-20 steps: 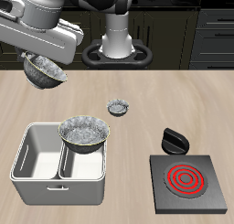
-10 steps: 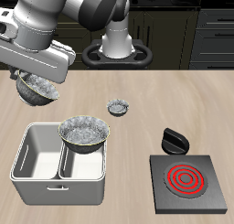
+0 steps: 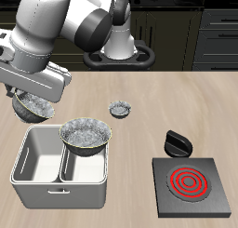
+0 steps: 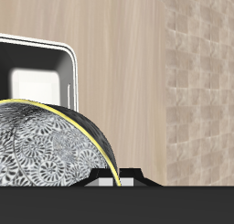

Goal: Place the largest bowl in the left side of the drainer and the medium bowl in the right side

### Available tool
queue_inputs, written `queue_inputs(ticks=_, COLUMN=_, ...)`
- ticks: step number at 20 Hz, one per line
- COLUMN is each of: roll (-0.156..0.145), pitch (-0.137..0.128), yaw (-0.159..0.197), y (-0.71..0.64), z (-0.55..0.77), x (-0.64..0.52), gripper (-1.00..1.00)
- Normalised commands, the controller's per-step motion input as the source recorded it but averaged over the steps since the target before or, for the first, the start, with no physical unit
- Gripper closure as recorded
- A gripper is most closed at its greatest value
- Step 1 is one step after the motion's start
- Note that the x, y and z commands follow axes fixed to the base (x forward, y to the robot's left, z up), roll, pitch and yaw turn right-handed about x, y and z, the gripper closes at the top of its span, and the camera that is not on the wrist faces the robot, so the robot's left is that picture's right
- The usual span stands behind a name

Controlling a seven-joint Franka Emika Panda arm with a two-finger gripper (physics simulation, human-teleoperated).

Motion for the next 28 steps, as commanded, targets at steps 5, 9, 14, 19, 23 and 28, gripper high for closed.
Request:
queue_inputs(ticks=5, roll=-0.028, pitch=0.040, yaw=-0.009, y=-0.10, z=-0.33, x=0.04, gripper=1.00)
queue_inputs(ticks=9, roll=0.023, pitch=0.029, yaw=0.023, y=0.11, z=-0.29, x=0.03, gripper=1.00)
queue_inputs(ticks=14, roll=-0.022, pitch=0.042, yaw=0.065, y=0.19, z=-0.36, x=0.01, gripper=-1.00)
queue_inputs(ticks=19, roll=0.009, pitch=0.028, yaw=0.042, y=0.07, z=-0.31, x=0.02, gripper=-1.00)
queue_inputs(ticks=23, roll=0.017, pitch=0.000, yaw=0.008, y=0.00, z=-0.08, x=-0.13, gripper=-1.00)
queue_inputs(ticks=28, roll=0.038, pitch=-0.028, yaw=0.017, y=0.16, z=0.06, x=-0.19, gripper=-1.00)
